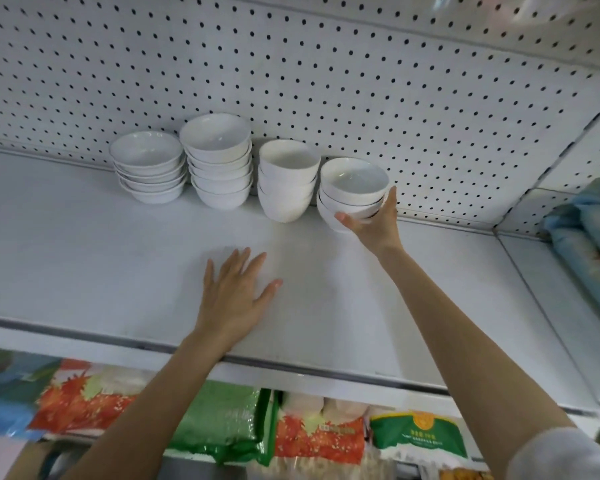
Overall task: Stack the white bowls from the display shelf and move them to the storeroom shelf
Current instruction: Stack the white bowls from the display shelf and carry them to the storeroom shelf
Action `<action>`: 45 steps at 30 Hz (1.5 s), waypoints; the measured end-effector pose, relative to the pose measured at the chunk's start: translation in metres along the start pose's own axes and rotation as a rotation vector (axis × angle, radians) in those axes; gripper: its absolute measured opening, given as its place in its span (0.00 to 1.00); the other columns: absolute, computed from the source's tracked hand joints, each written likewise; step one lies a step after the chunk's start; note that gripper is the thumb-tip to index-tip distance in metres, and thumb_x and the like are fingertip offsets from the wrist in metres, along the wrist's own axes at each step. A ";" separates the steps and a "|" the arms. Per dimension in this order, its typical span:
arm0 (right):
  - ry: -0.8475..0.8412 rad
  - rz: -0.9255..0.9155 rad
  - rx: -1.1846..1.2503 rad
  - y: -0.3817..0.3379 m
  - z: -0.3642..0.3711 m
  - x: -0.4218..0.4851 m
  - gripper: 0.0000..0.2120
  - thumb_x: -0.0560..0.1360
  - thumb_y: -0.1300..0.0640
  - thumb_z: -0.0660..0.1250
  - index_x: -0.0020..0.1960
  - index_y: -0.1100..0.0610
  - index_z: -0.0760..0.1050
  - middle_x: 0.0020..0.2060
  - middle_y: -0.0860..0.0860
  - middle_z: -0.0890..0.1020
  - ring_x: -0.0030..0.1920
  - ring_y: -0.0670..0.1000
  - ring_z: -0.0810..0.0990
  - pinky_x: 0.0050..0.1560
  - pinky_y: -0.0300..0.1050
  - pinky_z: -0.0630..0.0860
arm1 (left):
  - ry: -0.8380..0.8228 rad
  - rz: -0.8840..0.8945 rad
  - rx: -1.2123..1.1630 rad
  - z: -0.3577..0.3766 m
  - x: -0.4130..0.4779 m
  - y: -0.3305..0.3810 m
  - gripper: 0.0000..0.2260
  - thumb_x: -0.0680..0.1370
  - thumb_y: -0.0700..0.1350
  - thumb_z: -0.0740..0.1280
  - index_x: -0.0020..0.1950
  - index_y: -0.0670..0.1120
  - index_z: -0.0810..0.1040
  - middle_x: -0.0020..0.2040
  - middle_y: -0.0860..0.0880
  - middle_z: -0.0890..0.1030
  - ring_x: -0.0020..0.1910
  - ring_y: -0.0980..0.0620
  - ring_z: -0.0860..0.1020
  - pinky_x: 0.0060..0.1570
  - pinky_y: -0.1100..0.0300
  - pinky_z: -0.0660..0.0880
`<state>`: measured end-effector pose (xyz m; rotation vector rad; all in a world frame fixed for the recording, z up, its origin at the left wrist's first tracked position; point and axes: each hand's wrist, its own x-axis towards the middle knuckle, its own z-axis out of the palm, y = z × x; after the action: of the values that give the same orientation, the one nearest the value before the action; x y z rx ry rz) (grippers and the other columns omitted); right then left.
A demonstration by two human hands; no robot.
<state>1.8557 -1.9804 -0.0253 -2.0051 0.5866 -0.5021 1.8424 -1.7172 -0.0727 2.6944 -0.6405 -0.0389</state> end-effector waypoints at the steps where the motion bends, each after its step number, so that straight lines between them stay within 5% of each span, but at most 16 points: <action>1: 0.034 -0.050 -0.064 -0.003 -0.004 -0.010 0.58 0.64 0.47 0.78 0.78 0.56 0.42 0.76 0.54 0.54 0.76 0.53 0.52 0.75 0.53 0.54 | 0.032 -0.001 -0.020 -0.002 -0.001 -0.003 0.28 0.80 0.63 0.53 0.76 0.51 0.63 0.78 0.47 0.62 0.78 0.48 0.56 0.76 0.45 0.45; 6: 0.097 -0.565 -0.483 -0.036 -0.016 -0.069 0.46 0.68 0.47 0.75 0.77 0.59 0.55 0.75 0.61 0.60 0.74 0.61 0.61 0.70 0.57 0.61 | 0.085 0.003 0.073 -0.039 -0.026 -0.029 0.24 0.81 0.56 0.58 0.74 0.47 0.66 0.75 0.43 0.67 0.74 0.43 0.64 0.73 0.48 0.57; 8: -0.080 -0.693 -0.676 -0.062 -0.008 -0.088 0.42 0.69 0.47 0.74 0.76 0.57 0.58 0.75 0.61 0.60 0.73 0.63 0.62 0.69 0.60 0.63 | 0.098 -0.011 0.133 -0.065 -0.043 -0.044 0.25 0.81 0.57 0.57 0.74 0.47 0.66 0.75 0.43 0.67 0.73 0.43 0.65 0.73 0.49 0.58; 11: -0.435 -0.714 -0.854 -0.117 0.024 -0.130 0.38 0.73 0.42 0.68 0.77 0.52 0.55 0.75 0.56 0.61 0.73 0.58 0.60 0.71 0.52 0.57 | 0.114 -0.074 0.092 -0.106 -0.085 -0.076 0.25 0.81 0.57 0.56 0.74 0.45 0.66 0.71 0.42 0.70 0.68 0.41 0.70 0.66 0.51 0.66; 15: -0.733 -0.846 -0.939 -0.190 0.116 -0.211 0.38 0.73 0.38 0.66 0.77 0.50 0.55 0.66 0.57 0.71 0.67 0.58 0.68 0.62 0.50 0.64 | 0.206 -0.235 0.072 -0.160 -0.185 -0.142 0.24 0.80 0.54 0.61 0.74 0.46 0.65 0.69 0.43 0.71 0.67 0.42 0.70 0.60 0.49 0.71; 23: -1.124 -1.428 -0.783 -0.340 0.310 -0.530 0.38 0.73 0.39 0.67 0.77 0.49 0.55 0.70 0.56 0.68 0.69 0.58 0.66 0.66 0.52 0.63 | 0.365 -0.845 0.345 -0.272 -0.544 -0.289 0.23 0.78 0.54 0.65 0.71 0.46 0.70 0.65 0.43 0.76 0.63 0.41 0.75 0.56 0.48 0.72; 33: -1.310 -2.353 -0.376 -0.460 0.345 -0.990 0.38 0.72 0.37 0.65 0.76 0.49 0.56 0.67 0.55 0.70 0.67 0.59 0.69 0.61 0.53 0.67 | 0.469 -1.650 0.533 -0.326 -0.968 -0.256 0.23 0.78 0.56 0.63 0.69 0.46 0.70 0.64 0.43 0.76 0.63 0.40 0.74 0.57 0.51 0.71; 41: -1.352 -2.681 -0.113 -0.490 0.313 -1.273 0.38 0.73 0.37 0.65 0.76 0.48 0.54 0.68 0.55 0.69 0.67 0.59 0.68 0.64 0.57 0.68 | 0.414 -1.981 0.658 -0.349 -1.220 -0.222 0.24 0.79 0.57 0.61 0.71 0.47 0.68 0.65 0.45 0.76 0.63 0.41 0.74 0.57 0.50 0.72; 45: -1.570 -2.661 -0.182 -0.502 0.315 -1.396 0.40 0.73 0.39 0.67 0.77 0.48 0.52 0.71 0.54 0.65 0.70 0.57 0.66 0.67 0.55 0.67 | 0.373 -2.069 0.648 -0.356 -1.326 -0.223 0.23 0.78 0.58 0.62 0.69 0.47 0.70 0.61 0.45 0.78 0.61 0.42 0.76 0.58 0.50 0.73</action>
<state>1.0164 -0.7260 0.1193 1.0623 2.7598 -0.0477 0.7891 -0.8267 0.1020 2.3392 2.5055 0.1487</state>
